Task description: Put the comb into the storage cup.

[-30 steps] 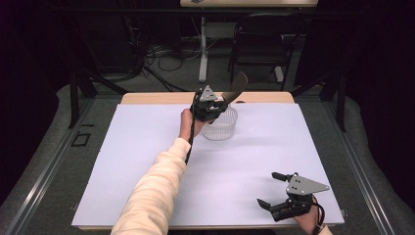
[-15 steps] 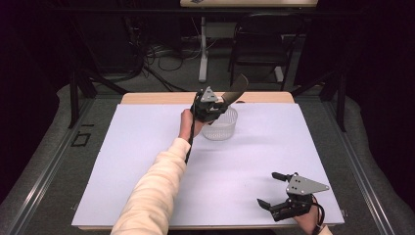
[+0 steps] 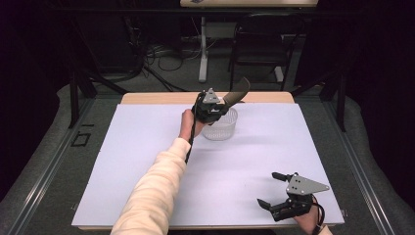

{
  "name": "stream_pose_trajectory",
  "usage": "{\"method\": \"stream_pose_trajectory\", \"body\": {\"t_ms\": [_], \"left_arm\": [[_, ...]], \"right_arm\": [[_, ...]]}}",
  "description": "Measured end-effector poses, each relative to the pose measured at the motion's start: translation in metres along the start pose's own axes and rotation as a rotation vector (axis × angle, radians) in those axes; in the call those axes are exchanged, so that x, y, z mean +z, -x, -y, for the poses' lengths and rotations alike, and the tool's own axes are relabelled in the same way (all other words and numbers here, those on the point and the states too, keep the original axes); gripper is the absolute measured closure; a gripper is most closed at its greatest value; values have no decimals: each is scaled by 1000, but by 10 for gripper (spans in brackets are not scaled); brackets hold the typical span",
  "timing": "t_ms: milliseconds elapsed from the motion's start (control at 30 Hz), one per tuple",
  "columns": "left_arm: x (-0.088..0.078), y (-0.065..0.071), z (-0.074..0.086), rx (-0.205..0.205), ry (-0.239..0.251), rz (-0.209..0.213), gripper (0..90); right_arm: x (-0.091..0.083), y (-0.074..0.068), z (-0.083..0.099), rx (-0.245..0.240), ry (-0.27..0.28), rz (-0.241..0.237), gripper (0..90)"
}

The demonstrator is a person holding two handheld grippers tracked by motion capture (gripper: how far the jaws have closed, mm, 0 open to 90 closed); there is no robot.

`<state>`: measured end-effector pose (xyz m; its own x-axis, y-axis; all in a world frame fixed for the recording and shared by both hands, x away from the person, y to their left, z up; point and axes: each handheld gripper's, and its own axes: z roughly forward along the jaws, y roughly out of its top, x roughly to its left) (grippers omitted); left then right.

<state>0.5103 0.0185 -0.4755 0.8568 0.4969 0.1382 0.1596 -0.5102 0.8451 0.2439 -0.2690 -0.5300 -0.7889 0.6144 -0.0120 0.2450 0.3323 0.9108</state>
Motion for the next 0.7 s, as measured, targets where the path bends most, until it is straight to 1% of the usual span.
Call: {"method": "stream_pose_trajectory", "body": {"t_ms": [367, 400, 700], "left_arm": [[4, 1, 1, 7, -19, 17, 717], [4, 1, 1, 14, -23, 18, 717], [7, 2, 1, 29, -38, 27, 717]], "right_arm": [[0, 0, 0, -1, 1, 0, 5], [0, 0, 0, -1, 0, 0, 5], [0, 0, 0, 0, -1, 0, 5]]}}
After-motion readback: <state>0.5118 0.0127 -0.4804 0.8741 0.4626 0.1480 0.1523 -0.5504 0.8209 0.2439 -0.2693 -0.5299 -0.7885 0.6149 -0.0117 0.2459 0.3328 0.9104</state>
